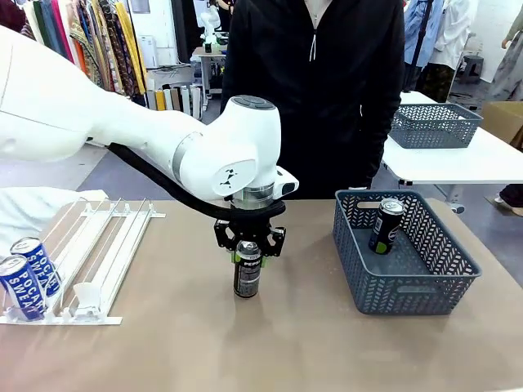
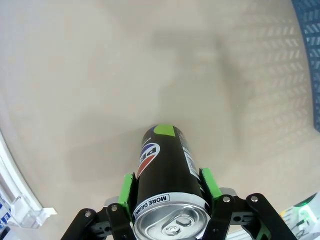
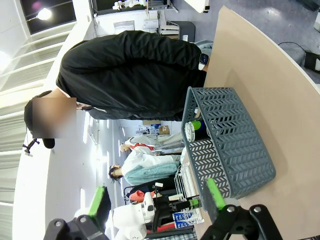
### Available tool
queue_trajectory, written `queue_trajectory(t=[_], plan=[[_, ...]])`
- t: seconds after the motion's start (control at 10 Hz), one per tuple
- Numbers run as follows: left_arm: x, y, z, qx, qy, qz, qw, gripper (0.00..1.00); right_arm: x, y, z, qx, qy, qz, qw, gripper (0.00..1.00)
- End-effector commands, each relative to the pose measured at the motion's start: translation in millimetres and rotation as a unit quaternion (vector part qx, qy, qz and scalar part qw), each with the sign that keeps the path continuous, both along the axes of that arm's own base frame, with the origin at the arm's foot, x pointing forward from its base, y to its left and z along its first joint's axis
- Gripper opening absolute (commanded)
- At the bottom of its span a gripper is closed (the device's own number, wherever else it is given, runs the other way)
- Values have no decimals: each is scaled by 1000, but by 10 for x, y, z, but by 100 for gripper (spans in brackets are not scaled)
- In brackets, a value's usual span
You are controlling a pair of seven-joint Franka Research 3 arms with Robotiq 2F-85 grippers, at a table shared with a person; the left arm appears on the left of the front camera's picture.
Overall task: Retrieve and store the cans from the dispenser.
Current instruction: Pick up the last remaining can from one row of the Automatic Can Dispenser and place it in the middle of the table.
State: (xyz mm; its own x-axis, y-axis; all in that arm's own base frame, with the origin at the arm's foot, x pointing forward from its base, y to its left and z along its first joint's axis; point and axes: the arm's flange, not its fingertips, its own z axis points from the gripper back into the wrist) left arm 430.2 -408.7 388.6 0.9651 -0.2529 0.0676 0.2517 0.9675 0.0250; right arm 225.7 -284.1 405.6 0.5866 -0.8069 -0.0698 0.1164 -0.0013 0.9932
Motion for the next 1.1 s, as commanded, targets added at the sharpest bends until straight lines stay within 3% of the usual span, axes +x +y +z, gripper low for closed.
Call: queue_trajectory(t=[0.0, 0.1, 0.2, 0.3, 0.6, 0.8, 1.0], plan=[[60, 90, 94, -19, 8, 1, 1000, 0, -21, 10, 41, 2, 0, 2, 1000, 100], [72, 103, 98, -23, 12, 2, 1000, 11, -21, 10, 41, 2, 0, 2, 1000, 100], [67, 115, 104, -27, 12, 2, 1000, 69, -21, 10, 41, 2, 0, 2, 1000, 100], [53, 134, 134, -28, 4, 2, 1000, 100, -21, 10, 41, 2, 0, 2, 1000, 100], [-89, 288, 431, -47, -36, 4, 998, 100, -21, 10, 41, 2, 0, 2, 1000, 100], [-384, 764, 1107, -99, -33, -10, 994, 100, -21, 10, 41, 2, 0, 2, 1000, 100], [-689, 1505, 1693, -163, -59, -23, 985, 100, -21, 10, 41, 2, 0, 2, 1000, 100]])
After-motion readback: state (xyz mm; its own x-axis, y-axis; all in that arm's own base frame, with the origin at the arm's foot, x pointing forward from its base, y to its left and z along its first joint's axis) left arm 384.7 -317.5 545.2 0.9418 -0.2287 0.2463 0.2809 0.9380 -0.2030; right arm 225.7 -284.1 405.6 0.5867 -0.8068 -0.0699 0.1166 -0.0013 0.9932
